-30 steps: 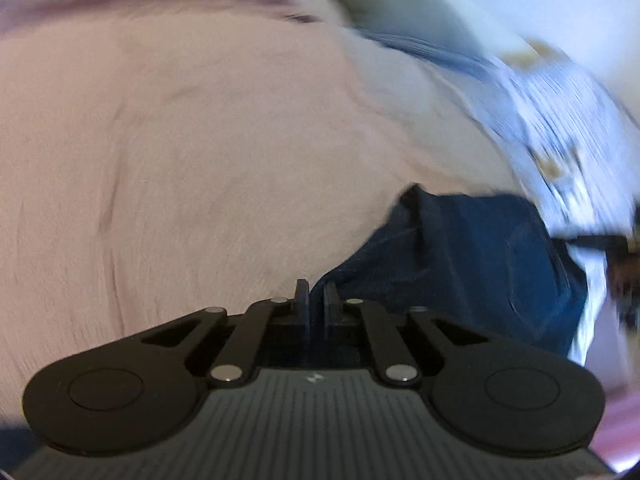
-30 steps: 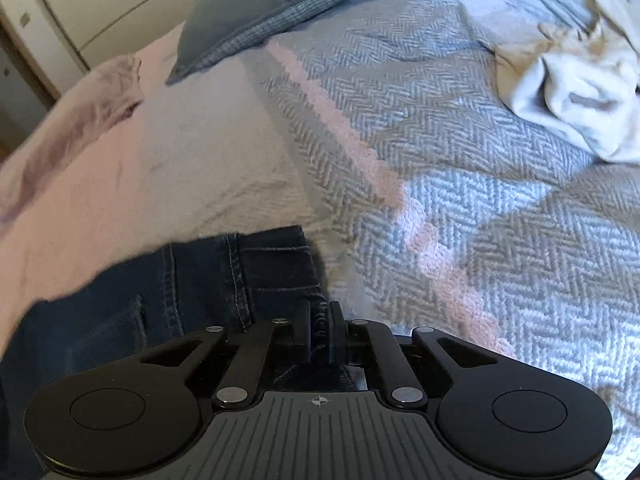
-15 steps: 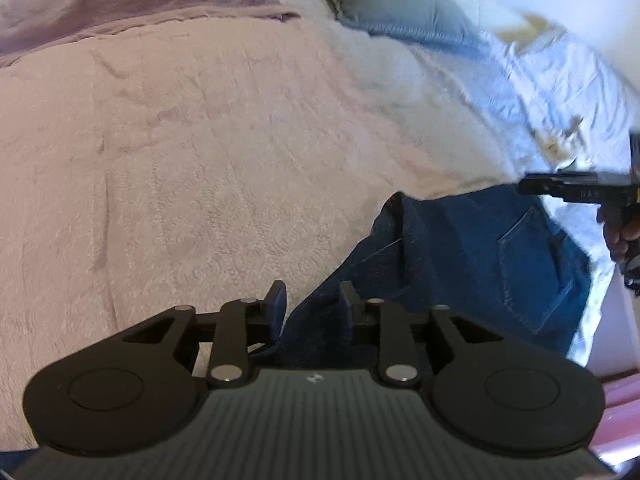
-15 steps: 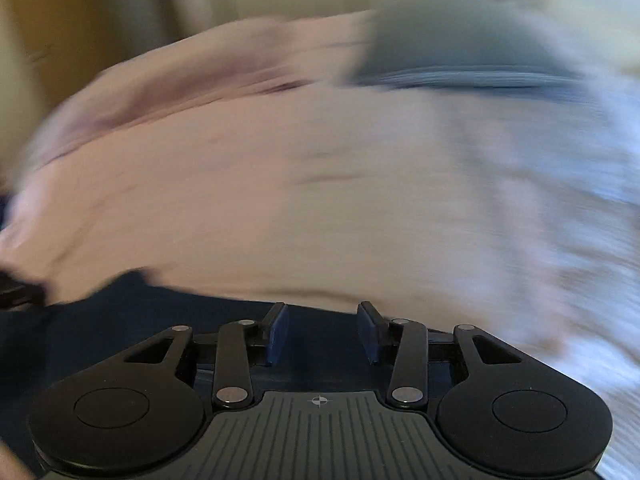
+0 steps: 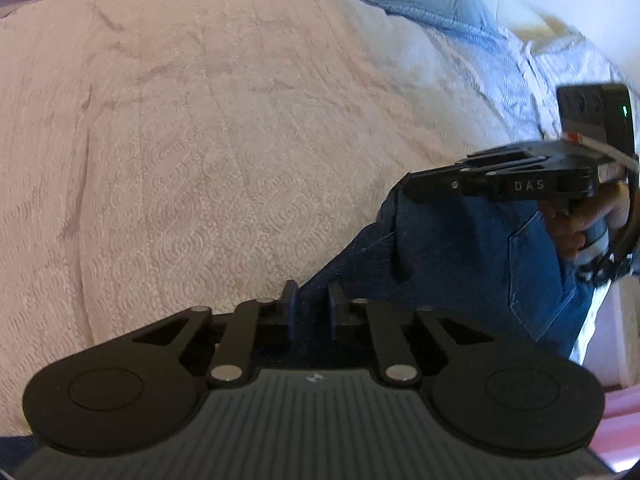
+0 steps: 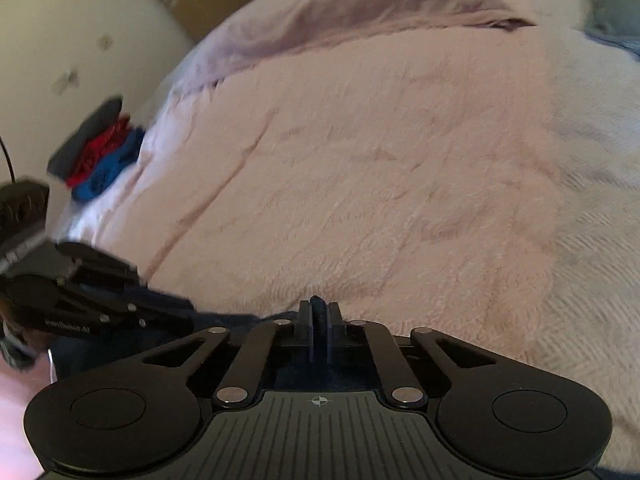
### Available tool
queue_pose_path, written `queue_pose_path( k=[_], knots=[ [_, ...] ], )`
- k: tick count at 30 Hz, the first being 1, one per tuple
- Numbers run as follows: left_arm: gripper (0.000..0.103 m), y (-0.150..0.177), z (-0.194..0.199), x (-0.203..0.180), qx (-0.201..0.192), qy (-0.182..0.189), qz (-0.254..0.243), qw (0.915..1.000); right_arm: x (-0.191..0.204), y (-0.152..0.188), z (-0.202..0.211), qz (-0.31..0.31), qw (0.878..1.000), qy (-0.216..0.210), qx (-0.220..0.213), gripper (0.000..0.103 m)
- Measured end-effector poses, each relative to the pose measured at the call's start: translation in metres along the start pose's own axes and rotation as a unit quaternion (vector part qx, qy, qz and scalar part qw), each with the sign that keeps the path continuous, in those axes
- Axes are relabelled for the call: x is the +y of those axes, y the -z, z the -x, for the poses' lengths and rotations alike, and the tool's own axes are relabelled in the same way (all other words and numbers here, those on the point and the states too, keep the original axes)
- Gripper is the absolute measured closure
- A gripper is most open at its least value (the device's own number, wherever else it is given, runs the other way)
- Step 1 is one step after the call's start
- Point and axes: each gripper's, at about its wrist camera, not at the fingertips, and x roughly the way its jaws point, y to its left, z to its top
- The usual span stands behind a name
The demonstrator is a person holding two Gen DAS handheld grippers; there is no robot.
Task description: Fold clothes
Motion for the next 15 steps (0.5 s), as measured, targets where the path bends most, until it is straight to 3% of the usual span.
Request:
queue_pose_path(
  k=[5, 8, 13, 15],
  knots=[
    [0.096, 0.009, -0.004, 0.026, -0.018, 0.030, 0.115, 0.9928, -0.019, 0.023, 0.003, -0.118, 0.992, 0.024, -0.045, 0.102],
    [0.095, 0.010, 0.005, 0.020, -0.039, 0.015, 0.107, 0.9934, -0.015, 0.024, 0.020, -0.120, 0.989, 0.055, -0.061, 0.099],
    [0.094, 0.018, 0.035, 0.017, -0.079, -0.041, 0.106, 0.9904, -0.007, 0.026, 0.048, -0.123, 0.983, 0.106, -0.086, 0.095],
    [0.095, 0.020, 0.045, 0.010, -0.083, -0.044, 0.095, 0.9911, -0.004, 0.027, 0.059, -0.124, 0.980, 0.126, -0.096, 0.094]
  ],
)
